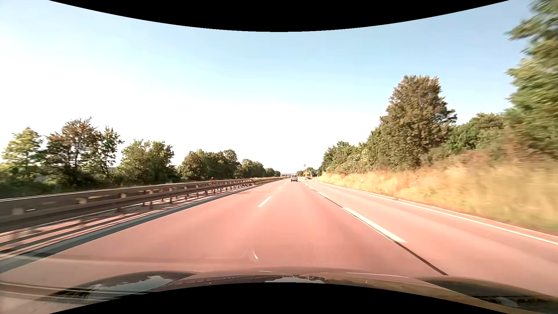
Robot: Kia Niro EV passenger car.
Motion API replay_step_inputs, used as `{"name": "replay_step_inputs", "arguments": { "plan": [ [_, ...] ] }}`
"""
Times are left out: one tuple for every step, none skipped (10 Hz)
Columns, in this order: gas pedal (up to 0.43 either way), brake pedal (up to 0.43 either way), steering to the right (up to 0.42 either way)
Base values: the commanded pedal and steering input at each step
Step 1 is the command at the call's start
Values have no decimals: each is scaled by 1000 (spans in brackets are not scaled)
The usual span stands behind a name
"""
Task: Follow the waypoints while adhering to traffic rules and regulations
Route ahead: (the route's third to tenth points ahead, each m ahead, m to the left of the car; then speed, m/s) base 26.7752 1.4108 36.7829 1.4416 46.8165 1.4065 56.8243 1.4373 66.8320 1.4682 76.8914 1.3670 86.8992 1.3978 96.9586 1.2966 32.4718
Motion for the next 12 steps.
{"name": "replay_step_inputs", "arguments": {
  "plan": [
    [177,6,-1],
    [177,6,-1],
    [177,6,-1],
    [177,6,-1],
    [177,6,-1],
    [177,12,-2],
    [177,6,-2],
    [177,6,-1],
    [177,6,-2],
    [189,12,-1],
    [189,6,-1],
    [189,6,-1]
  ]
}}
